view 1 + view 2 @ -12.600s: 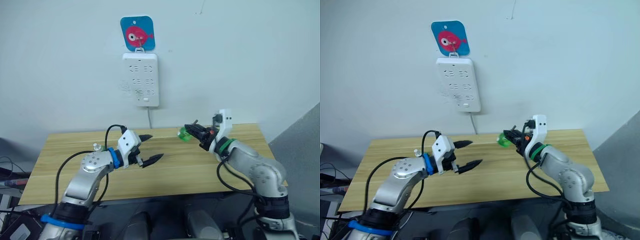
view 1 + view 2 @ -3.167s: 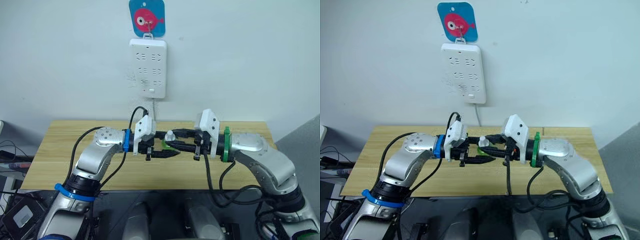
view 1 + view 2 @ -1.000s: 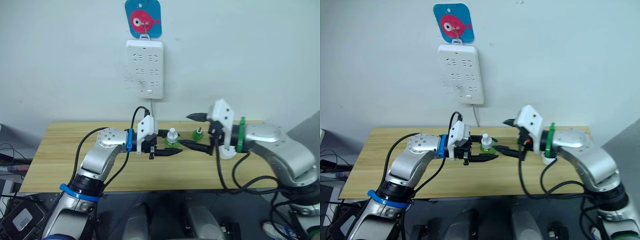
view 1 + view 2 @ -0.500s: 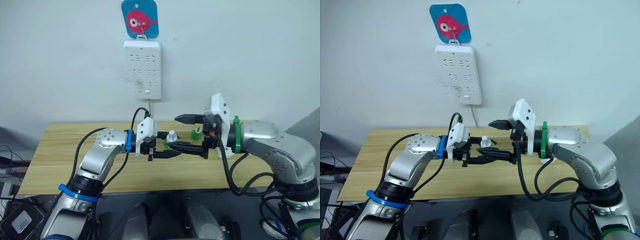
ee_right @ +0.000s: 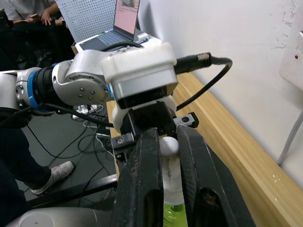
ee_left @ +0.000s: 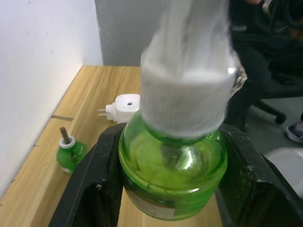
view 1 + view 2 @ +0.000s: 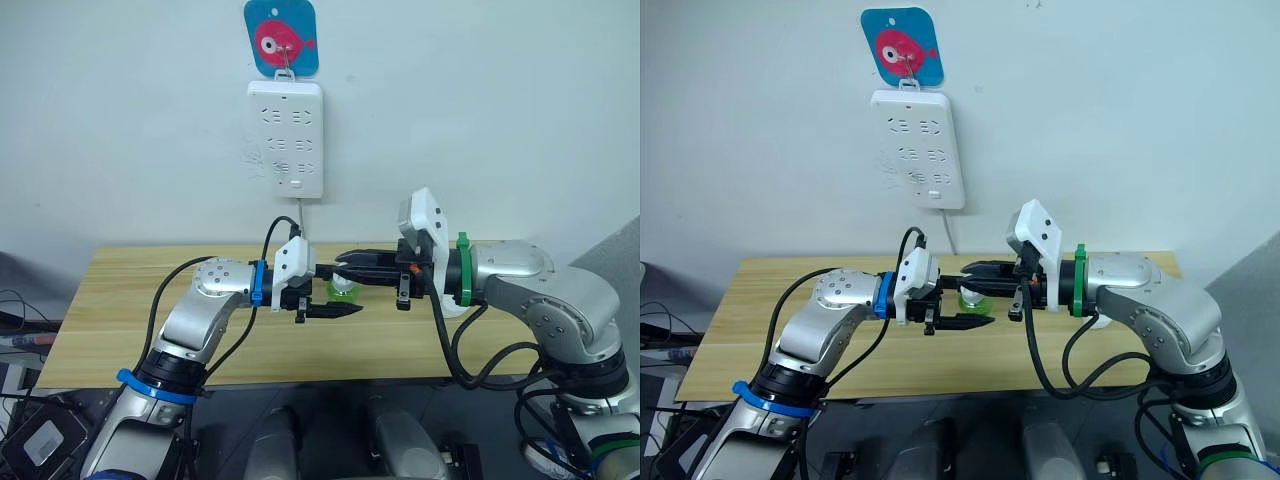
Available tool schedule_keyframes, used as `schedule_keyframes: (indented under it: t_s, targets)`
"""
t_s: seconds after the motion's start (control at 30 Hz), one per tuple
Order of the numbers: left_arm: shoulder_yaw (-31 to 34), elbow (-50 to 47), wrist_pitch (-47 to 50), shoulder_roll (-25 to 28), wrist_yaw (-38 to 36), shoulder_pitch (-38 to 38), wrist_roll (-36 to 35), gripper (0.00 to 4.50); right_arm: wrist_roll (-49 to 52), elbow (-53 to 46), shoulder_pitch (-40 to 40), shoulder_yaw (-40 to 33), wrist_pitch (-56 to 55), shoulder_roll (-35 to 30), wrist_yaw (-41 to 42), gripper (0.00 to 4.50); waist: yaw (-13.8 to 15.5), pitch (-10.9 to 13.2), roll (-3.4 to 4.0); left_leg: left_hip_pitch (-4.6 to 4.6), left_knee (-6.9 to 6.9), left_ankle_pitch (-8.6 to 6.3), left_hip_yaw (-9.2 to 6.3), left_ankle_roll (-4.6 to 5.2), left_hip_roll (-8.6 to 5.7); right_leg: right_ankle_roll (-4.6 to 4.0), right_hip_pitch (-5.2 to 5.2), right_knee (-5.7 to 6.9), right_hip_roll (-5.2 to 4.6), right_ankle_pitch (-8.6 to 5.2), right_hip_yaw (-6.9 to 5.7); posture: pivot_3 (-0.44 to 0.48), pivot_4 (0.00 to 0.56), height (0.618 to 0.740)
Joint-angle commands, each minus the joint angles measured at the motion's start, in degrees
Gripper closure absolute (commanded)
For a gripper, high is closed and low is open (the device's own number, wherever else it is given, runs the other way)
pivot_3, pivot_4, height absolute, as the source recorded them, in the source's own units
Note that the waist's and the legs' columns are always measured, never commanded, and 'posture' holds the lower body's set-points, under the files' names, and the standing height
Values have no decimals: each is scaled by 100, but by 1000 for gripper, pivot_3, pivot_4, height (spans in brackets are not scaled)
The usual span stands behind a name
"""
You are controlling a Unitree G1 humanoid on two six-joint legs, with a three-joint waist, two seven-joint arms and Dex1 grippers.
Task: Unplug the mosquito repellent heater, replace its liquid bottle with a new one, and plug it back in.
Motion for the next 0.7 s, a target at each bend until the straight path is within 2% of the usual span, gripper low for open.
schedule_keyframes:
  t_s: [0.03, 0.17, 0.23, 0.33, 0.43, 0.5, 0.57, 0.7]
  targets:
    - [-49, 150, -239, 77, 29, 5, 206, 2212, 373, -117, -231, -495, -4, -31, -9, 4360, 0, 0, 0, 0, 0, 0, 0, 0, 0, 0, 0, 0, 0, 0, 0, -220, 178, 723]
    - [-102, 614, -552, 295, 138, 71, 663, 2212, 44, -135, -225, -651, -284, -131, -265, 4360, -8, 0, 0, 1, -1, 0, 1, 0, 0, 0, 0, 0, 0, 0, 0, -240, 191, 723]
    - [-45, 743, -563, 389, 208, 143, 739, 2212, -540, -163, 184, -439, -734, -246, -376, 4360, -9, 0, 0, 0, -3, -1, -1, 1, 1, 0, -1, -2, 0, 0, 1, -238, 194, 723]
    - [24, 712, -519, 516, 251, 275, 750, 2212, -1635, 212, 1126, -83, -1873, -85, -785, 4360, 2, -1, -1, -3, -8, -1, -8, 2, 3, 0, 0, -12, 0, 0, 5, -228, 200, 723]
    - [98, 517, -383, 582, 342, 418, 681, 2212, -2688, 1089, 1998, 239, -3330, 207, -1101, 4360, 9, -1, -1, -5, -7, -1, -3, 2, 0, 1, -1, -13, -1, 0, 7, -212, 201, 723]
    - [105, 348, -305, 614, 385, 514, 650, 2212, -3203, 1830, 2293, 420, -4192, 393, -1211, 4360, 12, -1, -1, -4, -5, -1, 5, 1, -1, 1, 1, -13, -1, 0, 7, -199, 202, 723]
    - [118, 172, -215, 644, 420, 604, 624, 2212, -3542, 2612, 2406, 481, -4828, 646, -1378, 4360, 4, -1, -1, 1, -4, -1, 14, 1, -1, 1, 1, -10, -1, 0, 9, -169, 201, 723]
    - [145, -102, -24, 668, 504, 725, 580, 2212, -3847, 3883, 2304, 432, -5552, 1114, -1610, 4360, 13, -1, -1, 6, -6, -1, 9, 1, 5, 0, 1, -2, 1, 0, 8, -169, 201, 723]
